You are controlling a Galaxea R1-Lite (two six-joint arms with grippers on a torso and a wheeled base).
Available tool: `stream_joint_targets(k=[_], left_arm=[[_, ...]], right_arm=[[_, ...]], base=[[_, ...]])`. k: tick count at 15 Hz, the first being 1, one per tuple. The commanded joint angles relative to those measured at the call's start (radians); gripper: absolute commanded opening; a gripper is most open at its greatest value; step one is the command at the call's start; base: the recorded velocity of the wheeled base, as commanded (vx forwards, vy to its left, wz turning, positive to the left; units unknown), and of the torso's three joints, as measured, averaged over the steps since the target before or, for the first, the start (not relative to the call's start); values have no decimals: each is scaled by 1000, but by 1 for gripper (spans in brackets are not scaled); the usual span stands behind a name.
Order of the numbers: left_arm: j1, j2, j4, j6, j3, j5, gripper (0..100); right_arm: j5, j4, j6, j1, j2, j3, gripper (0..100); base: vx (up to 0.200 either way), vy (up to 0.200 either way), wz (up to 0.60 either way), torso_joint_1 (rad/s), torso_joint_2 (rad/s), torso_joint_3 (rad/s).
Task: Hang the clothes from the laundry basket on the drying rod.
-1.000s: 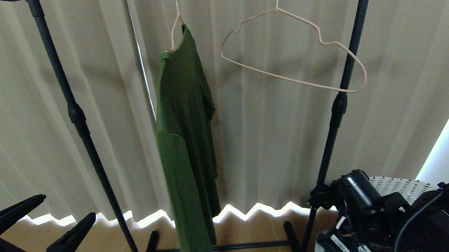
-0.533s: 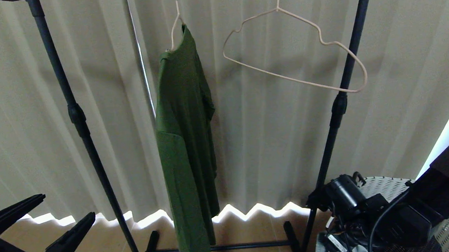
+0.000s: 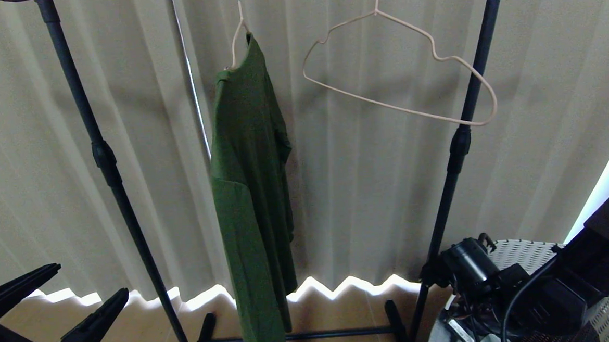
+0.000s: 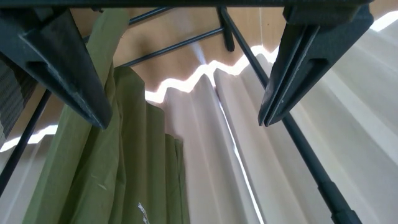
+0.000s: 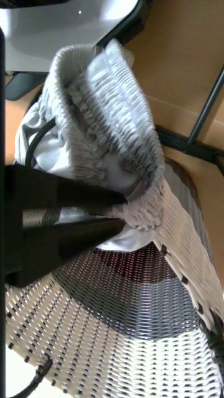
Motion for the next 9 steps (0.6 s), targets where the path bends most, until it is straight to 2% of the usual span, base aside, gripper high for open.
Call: stream_joint_targets(k=[1,4,6,9], left_arm=[[0,-14,0,1,5,0,100],[0,-22,0,3,13,0,100],[0,-17,0,5,11,0,100],[5,-22,0,6,14,1,100]], right_arm=[[-1,-9,17,0,-76,11,0],[22,-12,48,-32,-349,11,0],[69,-31,42,-70,-504,-17,0],[77,-34,38,-78,-642,-46,0]], base=[[0,0,0,0,0,0],[0,0,0,0,0,0],[0,0,0,0,0,0],[0,0,0,0,0,0]])
